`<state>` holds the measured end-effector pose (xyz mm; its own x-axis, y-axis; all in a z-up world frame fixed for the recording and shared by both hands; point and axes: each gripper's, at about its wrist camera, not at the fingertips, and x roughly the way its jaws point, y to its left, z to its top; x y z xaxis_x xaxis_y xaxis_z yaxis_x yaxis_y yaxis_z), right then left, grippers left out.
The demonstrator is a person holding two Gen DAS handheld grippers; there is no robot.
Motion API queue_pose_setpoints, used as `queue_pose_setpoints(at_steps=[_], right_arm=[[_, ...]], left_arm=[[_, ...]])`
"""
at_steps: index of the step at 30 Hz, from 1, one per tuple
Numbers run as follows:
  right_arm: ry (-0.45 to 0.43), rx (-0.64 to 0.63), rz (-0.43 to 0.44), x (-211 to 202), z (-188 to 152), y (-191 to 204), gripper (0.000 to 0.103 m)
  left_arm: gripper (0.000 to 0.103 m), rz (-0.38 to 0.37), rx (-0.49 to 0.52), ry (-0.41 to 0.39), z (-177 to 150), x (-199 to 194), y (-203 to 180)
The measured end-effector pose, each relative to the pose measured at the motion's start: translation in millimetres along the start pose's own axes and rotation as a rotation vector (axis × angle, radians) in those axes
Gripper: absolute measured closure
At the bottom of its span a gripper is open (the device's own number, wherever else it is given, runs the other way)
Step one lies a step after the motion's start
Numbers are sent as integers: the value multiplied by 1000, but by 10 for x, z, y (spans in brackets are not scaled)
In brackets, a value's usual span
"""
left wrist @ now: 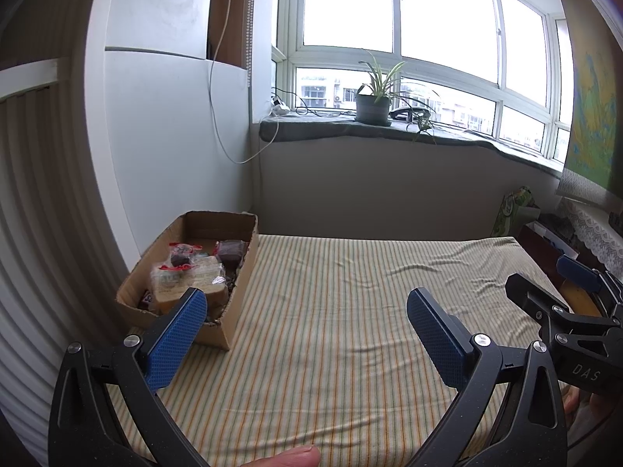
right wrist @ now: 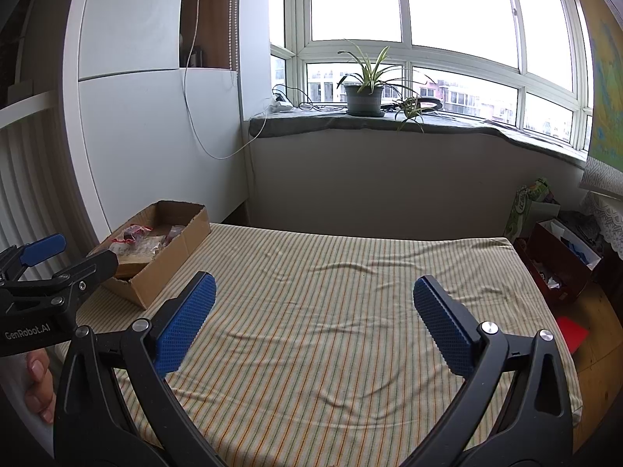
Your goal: Organize snacks
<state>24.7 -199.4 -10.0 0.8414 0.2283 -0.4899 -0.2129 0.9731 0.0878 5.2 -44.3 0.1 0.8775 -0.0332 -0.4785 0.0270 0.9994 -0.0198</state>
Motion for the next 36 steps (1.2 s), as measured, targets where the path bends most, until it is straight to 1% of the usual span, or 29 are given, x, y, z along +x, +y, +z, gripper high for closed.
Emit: queue_pose_setpoints(at_steps=[31, 36], right_arm=[[11, -6, 7, 19, -49, -14, 0], [10, -6, 6, 19, -44, -10, 0]], left_arm=[[1, -1, 7, 9, -16, 16, 4], [1, 27, 12, -11, -22, -6, 7]])
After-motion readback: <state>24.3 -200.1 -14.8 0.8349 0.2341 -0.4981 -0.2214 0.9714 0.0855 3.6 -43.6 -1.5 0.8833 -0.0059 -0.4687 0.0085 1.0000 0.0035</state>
